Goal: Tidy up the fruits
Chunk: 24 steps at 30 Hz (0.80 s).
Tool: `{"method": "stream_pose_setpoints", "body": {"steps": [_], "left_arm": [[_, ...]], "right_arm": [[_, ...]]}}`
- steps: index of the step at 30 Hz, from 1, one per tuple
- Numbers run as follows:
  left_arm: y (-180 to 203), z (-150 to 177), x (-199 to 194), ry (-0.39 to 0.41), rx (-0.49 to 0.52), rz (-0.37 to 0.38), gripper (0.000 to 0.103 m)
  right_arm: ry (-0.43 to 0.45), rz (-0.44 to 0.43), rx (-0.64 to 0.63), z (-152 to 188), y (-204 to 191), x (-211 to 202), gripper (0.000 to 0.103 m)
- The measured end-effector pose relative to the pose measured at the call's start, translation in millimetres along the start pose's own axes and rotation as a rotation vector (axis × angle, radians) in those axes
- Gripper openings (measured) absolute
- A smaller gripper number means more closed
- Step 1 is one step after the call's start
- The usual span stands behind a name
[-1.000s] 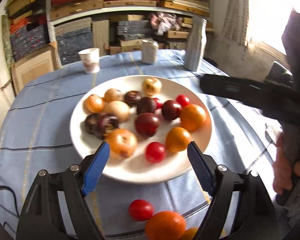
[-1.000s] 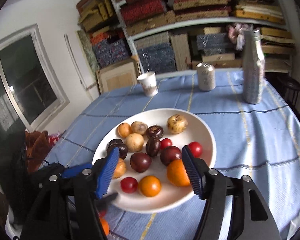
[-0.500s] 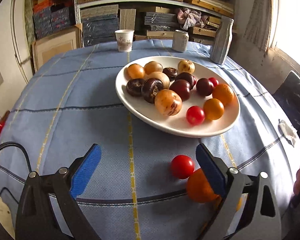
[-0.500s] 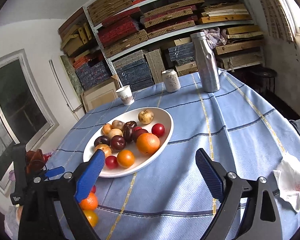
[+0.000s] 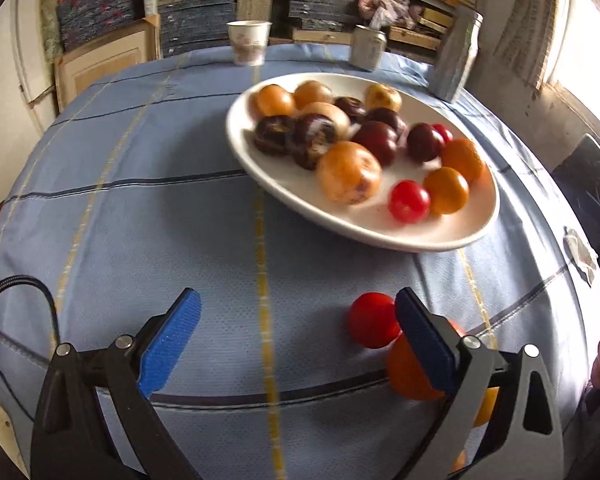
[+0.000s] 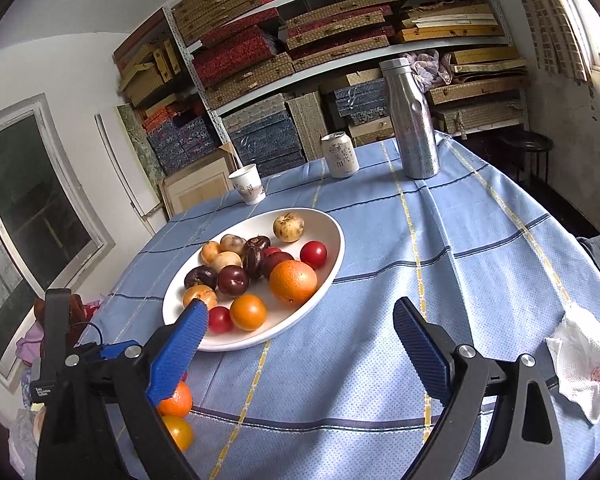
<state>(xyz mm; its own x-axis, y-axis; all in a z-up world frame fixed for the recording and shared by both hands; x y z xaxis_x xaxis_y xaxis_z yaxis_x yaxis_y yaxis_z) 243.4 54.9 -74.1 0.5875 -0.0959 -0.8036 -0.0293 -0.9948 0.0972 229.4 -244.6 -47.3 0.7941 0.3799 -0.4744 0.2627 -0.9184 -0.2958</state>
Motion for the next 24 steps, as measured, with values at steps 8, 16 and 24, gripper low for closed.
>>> {"method": "stream_pose_setpoints", "body": {"steps": [8, 16, 24], "left_arm": [[-56.5, 4.2, -30.0, 0.086, -0.160, -0.054, 0.095], [-24.7, 20.1, -26.0, 0.106, 0.006, -0.098, 0.083], [-2.0, 25.0, -19.2, 0.111, 0.115, -0.110, 0.054]], "right_arm": [[0.017, -0.013, -0.003, -1.3, -1.5, -5.6, 0.095], [0.017, -0.015, -0.001, -0.7, -0.7, -5.9, 0.095], [0.010, -0.021, -0.003, -0.5, -3.2, -7.1, 0.095]]}}
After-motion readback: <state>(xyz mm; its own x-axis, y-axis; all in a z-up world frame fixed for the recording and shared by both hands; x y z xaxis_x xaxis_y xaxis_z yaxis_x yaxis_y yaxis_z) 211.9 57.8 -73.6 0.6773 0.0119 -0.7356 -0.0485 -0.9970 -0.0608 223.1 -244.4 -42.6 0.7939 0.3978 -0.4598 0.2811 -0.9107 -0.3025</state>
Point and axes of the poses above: each gripper's, at about its wrist camera, not at the fingertips, and x roughly the way its jaws point, y to its right, z to its underside, the point moved 2 cm from there along x, roughly the way its jaws point, and after that the axes turned 4 degrees about -x, right-handed, at the moved point
